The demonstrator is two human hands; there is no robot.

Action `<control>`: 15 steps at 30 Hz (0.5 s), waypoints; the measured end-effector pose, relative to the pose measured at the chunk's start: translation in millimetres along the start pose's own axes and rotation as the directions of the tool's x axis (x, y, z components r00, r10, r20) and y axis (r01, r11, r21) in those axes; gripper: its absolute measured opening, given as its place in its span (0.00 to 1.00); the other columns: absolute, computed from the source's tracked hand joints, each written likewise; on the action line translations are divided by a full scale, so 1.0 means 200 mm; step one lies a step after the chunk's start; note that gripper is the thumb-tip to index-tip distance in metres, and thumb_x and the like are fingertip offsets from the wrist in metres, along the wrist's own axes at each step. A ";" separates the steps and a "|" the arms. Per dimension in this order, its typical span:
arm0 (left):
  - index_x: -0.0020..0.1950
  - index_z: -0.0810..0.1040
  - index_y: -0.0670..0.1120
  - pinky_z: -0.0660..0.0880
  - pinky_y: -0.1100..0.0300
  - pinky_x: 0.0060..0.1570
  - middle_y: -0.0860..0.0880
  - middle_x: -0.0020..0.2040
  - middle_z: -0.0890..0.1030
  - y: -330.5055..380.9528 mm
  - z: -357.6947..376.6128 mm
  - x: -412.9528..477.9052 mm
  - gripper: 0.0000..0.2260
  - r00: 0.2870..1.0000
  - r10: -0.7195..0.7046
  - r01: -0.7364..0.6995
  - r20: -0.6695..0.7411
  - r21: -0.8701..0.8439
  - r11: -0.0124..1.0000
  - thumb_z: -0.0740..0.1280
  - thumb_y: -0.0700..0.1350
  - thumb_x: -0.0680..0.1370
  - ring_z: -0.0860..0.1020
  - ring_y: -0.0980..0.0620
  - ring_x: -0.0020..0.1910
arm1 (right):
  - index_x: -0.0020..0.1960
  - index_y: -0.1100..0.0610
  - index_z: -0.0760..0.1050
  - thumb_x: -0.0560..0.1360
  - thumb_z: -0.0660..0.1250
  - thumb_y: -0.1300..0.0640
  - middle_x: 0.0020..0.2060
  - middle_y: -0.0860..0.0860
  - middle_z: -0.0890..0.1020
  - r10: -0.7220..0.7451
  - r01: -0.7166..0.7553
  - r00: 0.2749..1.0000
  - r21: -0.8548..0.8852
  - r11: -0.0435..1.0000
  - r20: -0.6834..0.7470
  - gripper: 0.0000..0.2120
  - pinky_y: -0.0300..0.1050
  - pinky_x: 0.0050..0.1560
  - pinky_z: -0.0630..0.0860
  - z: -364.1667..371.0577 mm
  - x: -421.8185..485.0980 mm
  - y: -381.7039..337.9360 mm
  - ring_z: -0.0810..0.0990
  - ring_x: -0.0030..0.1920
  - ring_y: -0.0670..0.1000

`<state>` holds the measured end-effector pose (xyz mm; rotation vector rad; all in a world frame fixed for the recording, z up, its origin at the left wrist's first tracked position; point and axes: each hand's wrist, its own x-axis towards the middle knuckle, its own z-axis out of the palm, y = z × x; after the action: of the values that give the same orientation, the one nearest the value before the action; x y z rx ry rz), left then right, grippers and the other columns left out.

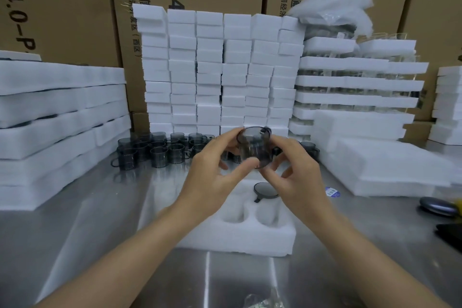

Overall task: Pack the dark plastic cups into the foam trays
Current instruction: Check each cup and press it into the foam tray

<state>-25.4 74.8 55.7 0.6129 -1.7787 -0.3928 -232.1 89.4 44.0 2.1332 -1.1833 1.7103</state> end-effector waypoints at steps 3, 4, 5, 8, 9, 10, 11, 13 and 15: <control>0.68 0.77 0.67 0.74 0.67 0.43 0.57 0.49 0.87 0.04 0.01 0.01 0.15 0.984 -0.178 0.180 0.030 -0.250 0.951 0.64 0.63 0.82 0.82 0.59 0.46 | 0.57 0.42 0.81 0.77 0.71 0.41 0.45 0.41 0.82 0.048 -0.048 0.998 0.014 0.999 0.038 0.11 0.37 0.39 0.73 -0.01 0.00 -0.01 0.81 0.44 0.48; 0.64 0.81 0.67 0.75 0.66 0.42 0.54 0.46 0.87 0.05 0.01 0.02 0.12 0.977 -0.212 0.214 0.037 -0.279 0.936 0.61 0.62 0.84 0.82 0.57 0.45 | 0.52 0.44 0.81 0.77 0.70 0.39 0.42 0.43 0.81 0.070 -0.071 0.996 0.011 0.997 0.054 0.11 0.39 0.38 0.73 -0.01 0.00 -0.02 0.80 0.42 0.49; 0.59 0.83 0.65 0.76 0.64 0.41 0.51 0.44 0.87 0.06 0.01 0.02 0.13 0.968 -0.248 0.249 0.044 -0.298 0.922 0.59 0.61 0.85 0.82 0.55 0.43 | 0.48 0.46 0.80 0.78 0.69 0.37 0.38 0.44 0.80 0.092 -0.093 0.994 0.010 0.996 0.064 0.12 0.39 0.37 0.72 -0.01 0.00 -0.03 0.79 0.40 0.49; 0.52 0.86 0.60 0.75 0.62 0.39 0.47 0.39 0.86 0.05 0.00 0.03 0.16 0.938 -0.337 0.344 0.077 -0.304 0.888 0.58 0.59 0.85 0.82 0.53 0.38 | 0.39 0.47 0.74 0.78 0.70 0.39 0.32 0.44 0.75 0.146 -0.150 0.987 0.062 0.987 0.062 0.16 0.36 0.35 0.66 0.00 -0.01 -0.06 0.73 0.34 0.46; 0.51 0.86 0.56 0.74 0.62 0.39 0.47 0.37 0.86 0.04 0.00 0.03 0.17 0.928 -0.361 0.373 0.095 -0.291 0.881 0.58 0.59 0.86 0.82 0.53 0.37 | 0.38 0.47 0.73 0.79 0.71 0.40 0.30 0.43 0.74 0.161 -0.166 0.985 0.086 0.982 0.063 0.16 0.34 0.35 0.65 0.00 -0.01 -0.06 0.71 0.32 0.45; 0.50 0.85 0.51 0.74 0.60 0.40 0.46 0.37 0.86 0.04 0.00 0.03 0.19 0.916 -0.387 0.402 0.109 -0.278 0.872 0.59 0.59 0.87 0.82 0.53 0.36 | 0.38 0.48 0.73 0.79 0.72 0.42 0.29 0.43 0.73 0.170 -0.177 0.983 0.108 0.978 0.068 0.17 0.34 0.35 0.64 0.00 -0.02 -0.07 0.70 0.32 0.44; 0.47 0.84 0.48 0.74 0.57 0.41 0.46 0.37 0.86 0.03 0.00 0.03 0.21 0.903 -0.413 0.430 0.121 -0.263 0.864 0.58 0.58 0.88 0.82 0.53 0.36 | 0.37 0.49 0.74 0.80 0.72 0.42 0.29 0.43 0.72 0.178 -0.186 0.981 0.125 0.974 0.073 0.17 0.34 0.35 0.64 0.01 -0.02 -0.07 0.69 0.31 0.44; 0.48 0.84 0.47 0.73 0.55 0.43 0.45 0.38 0.87 0.02 0.00 0.03 0.22 0.873 -0.466 0.488 0.145 -0.251 0.836 0.56 0.57 0.89 0.82 0.53 0.36 | 0.38 0.51 0.75 0.78 0.73 0.43 0.28 0.43 0.72 0.194 -0.205 0.977 0.140 0.969 0.087 0.16 0.34 0.35 0.63 0.01 -0.02 -0.07 0.68 0.31 0.45; 0.54 0.86 0.49 0.72 0.56 0.43 0.44 0.39 0.88 0.03 0.00 0.03 0.23 0.850 -0.502 0.527 0.161 -0.260 0.809 0.54 0.58 0.89 0.82 0.54 0.36 | 0.38 0.49 0.75 0.78 0.75 0.46 0.28 0.44 0.71 0.184 -0.196 0.978 0.122 0.973 0.097 0.14 0.34 0.36 0.63 0.01 -0.03 -0.07 0.68 0.31 0.46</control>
<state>-28.0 76.3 62.6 0.8719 -1.5662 -1.0579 -221.2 99.9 43.4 2.2538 -1.3752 1.8389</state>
